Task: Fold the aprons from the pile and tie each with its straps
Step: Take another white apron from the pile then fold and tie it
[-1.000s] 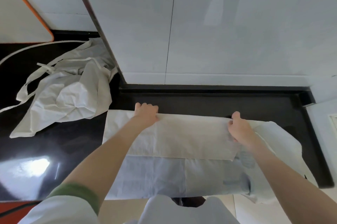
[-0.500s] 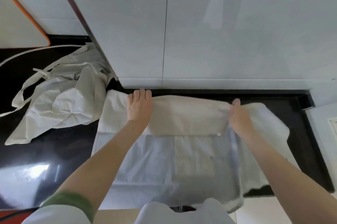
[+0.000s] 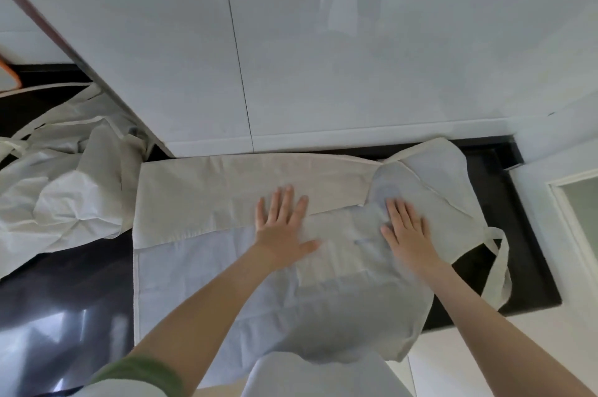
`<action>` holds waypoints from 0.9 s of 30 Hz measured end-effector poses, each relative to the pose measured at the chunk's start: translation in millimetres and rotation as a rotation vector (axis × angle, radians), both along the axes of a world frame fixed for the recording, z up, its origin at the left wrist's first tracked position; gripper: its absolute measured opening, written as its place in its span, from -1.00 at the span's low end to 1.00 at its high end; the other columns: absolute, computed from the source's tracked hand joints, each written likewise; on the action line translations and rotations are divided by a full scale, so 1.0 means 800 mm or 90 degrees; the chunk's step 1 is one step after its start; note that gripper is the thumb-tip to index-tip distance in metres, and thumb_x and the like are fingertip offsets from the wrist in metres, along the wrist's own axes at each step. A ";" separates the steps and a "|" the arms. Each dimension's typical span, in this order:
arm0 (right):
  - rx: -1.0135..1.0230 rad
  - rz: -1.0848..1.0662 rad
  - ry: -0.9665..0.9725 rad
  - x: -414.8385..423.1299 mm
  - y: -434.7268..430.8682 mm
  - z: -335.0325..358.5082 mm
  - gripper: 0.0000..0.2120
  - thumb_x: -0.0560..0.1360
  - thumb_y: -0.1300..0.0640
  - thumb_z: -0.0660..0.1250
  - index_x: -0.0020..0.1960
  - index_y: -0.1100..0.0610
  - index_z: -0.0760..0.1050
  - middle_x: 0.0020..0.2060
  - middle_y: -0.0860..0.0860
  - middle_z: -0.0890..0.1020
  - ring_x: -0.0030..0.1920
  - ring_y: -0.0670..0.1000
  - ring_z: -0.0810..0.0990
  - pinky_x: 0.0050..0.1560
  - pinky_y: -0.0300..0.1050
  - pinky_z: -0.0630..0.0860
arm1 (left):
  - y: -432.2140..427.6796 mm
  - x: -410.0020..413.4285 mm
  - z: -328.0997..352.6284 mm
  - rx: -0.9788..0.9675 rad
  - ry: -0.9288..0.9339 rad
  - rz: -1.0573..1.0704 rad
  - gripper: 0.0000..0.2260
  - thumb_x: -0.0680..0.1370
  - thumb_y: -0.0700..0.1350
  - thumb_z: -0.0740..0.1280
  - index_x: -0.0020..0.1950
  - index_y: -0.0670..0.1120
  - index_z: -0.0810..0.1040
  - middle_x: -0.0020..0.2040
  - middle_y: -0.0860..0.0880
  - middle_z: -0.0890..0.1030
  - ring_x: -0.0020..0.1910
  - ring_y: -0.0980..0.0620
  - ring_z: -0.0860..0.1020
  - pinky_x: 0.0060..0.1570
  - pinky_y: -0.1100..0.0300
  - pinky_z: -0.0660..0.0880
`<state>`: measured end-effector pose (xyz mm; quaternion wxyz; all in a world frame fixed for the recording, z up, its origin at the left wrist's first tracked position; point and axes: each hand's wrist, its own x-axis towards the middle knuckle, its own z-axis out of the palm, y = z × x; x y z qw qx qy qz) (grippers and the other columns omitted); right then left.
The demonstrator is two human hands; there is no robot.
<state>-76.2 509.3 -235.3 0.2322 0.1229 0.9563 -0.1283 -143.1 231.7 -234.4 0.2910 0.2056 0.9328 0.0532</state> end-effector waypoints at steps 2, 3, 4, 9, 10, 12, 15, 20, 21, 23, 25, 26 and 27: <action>0.067 0.024 -0.061 0.012 0.018 -0.006 -0.43 0.66 -0.10 -0.17 0.48 -0.07 -0.48 0.53 -0.06 -0.32 0.54 0.00 -0.31 0.49 0.09 -0.28 | 0.000 -0.004 -0.005 0.002 0.034 -0.012 -0.15 0.47 0.46 0.00 0.54 0.09 -0.36 0.51 -0.06 -0.45 0.49 -0.10 -0.42 0.42 -0.22 -0.37; 0.080 0.024 -0.063 0.013 0.022 -0.005 -0.44 0.66 -0.11 -0.19 0.45 -0.08 -0.51 0.52 -0.06 -0.35 0.53 0.00 -0.33 0.49 0.09 -0.30 | 0.001 -0.006 -0.007 0.001 0.045 -0.018 -0.15 0.47 0.47 0.00 0.54 0.09 -0.35 0.51 -0.06 -0.44 0.50 -0.09 -0.41 0.42 -0.21 -0.37; 0.087 0.023 -0.060 0.013 0.024 -0.005 -0.45 0.66 -0.12 -0.20 0.44 -0.08 -0.52 0.51 -0.08 -0.37 0.53 0.00 -0.33 0.49 0.09 -0.31 | 0.003 -0.008 -0.007 0.000 0.050 -0.022 -0.15 0.47 0.47 0.00 0.54 0.10 -0.34 0.51 -0.05 -0.44 0.50 -0.08 -0.41 0.42 -0.21 -0.37; 0.067 -0.078 0.096 0.020 0.012 -0.006 -0.42 0.66 0.01 0.04 0.58 0.15 -0.10 0.57 0.12 -0.01 0.56 0.15 -0.04 0.52 0.15 -0.07 | 0.001 -0.001 -0.007 0.013 0.049 0.009 -0.17 0.50 0.44 -0.02 0.52 0.07 -0.39 0.50 -0.03 -0.46 0.48 -0.03 -0.44 0.40 -0.13 -0.44; 0.054 -0.106 0.141 0.025 0.009 -0.004 -0.43 0.63 0.06 0.14 0.56 0.18 0.03 0.52 0.17 0.15 0.52 0.19 0.11 0.49 0.16 0.07 | 0.003 0.005 -0.005 0.019 0.055 0.035 -0.20 0.53 0.41 -0.03 0.53 0.03 -0.38 0.51 -0.05 -0.44 0.49 -0.04 -0.42 0.39 -0.13 -0.44; 0.045 -0.124 0.170 0.035 0.002 0.001 -0.46 0.58 0.12 0.26 0.49 0.17 0.17 0.41 0.17 0.31 0.41 0.19 0.29 0.37 0.14 0.26 | 0.008 0.021 -0.002 0.028 0.071 0.079 -0.27 0.59 0.32 -0.06 0.57 -0.06 -0.26 0.55 -0.11 -0.33 0.52 -0.09 -0.35 0.42 -0.13 -0.38; 0.041 -0.107 0.169 0.056 -0.006 0.012 -0.50 0.54 0.15 0.31 0.43 0.15 0.24 0.31 0.13 0.39 0.31 0.15 0.36 0.27 0.09 0.33 | 0.016 0.050 0.007 0.040 0.089 0.095 -0.35 0.63 0.20 0.03 0.58 -0.13 -0.09 0.58 -0.14 -0.19 0.56 -0.12 -0.18 0.49 -0.11 -0.23; -0.029 -0.154 0.202 0.099 -0.007 0.025 -0.84 0.53 0.21 0.27 0.08 0.24 0.41 -0.05 0.13 0.49 0.00 0.17 0.46 -0.01 0.01 0.38 | 0.023 0.098 0.017 0.089 0.112 0.146 -0.47 0.59 -0.01 0.19 0.51 -0.11 0.11 0.51 -0.12 0.11 0.46 -0.13 0.16 0.42 0.01 0.11; -0.068 -0.199 0.180 0.108 -0.007 0.028 -0.89 0.55 0.18 0.23 0.00 0.23 0.42 -0.14 0.10 0.50 -0.07 0.17 0.48 -0.07 0.00 0.38 | 0.023 0.105 0.018 0.115 0.112 0.164 -0.52 0.59 -0.04 0.19 0.48 -0.13 0.18 0.46 -0.11 0.20 0.42 -0.12 0.21 0.38 0.04 0.17; -0.153 -0.300 0.101 0.135 -0.012 0.036 -0.78 0.59 0.12 0.15 -0.16 0.22 0.42 -0.31 0.10 0.49 -0.23 0.14 0.47 -0.18 -0.01 0.37 | 0.022 0.124 0.021 0.166 0.100 0.214 -0.61 0.60 -0.10 0.18 0.41 -0.16 0.28 0.36 -0.12 0.31 0.34 -0.11 0.28 0.30 0.09 0.24; -0.325 -0.402 0.038 0.168 -0.019 0.043 -0.68 0.59 0.15 0.15 -0.30 0.25 0.42 -0.41 0.15 0.50 -0.39 0.12 0.46 -0.31 -0.04 0.41 | 0.023 0.147 0.024 0.231 0.057 0.334 -0.67 0.60 -0.17 0.17 0.36 -0.20 0.35 0.31 -0.14 0.34 0.29 -0.12 0.31 0.28 0.10 0.26; -0.402 -0.452 -0.012 0.183 -0.023 0.044 -0.65 0.59 0.15 0.15 -0.32 0.26 0.44 -0.41 0.18 0.53 -0.43 0.11 0.48 -0.40 -0.09 0.44 | 0.024 0.158 0.028 0.274 0.022 0.419 -0.70 0.60 -0.19 0.16 0.32 -0.21 0.38 0.29 -0.15 0.36 0.27 -0.14 0.33 0.28 0.08 0.30; -0.456 -0.487 -0.077 0.200 -0.026 0.045 -0.64 0.60 0.15 0.16 -0.31 0.27 0.47 -0.38 0.20 0.57 -0.44 0.10 0.52 -0.45 -0.13 0.47 | 0.025 0.173 0.030 0.311 -0.009 0.495 -0.73 0.60 -0.20 0.15 0.28 -0.21 0.40 0.26 -0.16 0.37 0.24 -0.15 0.36 0.25 0.04 0.34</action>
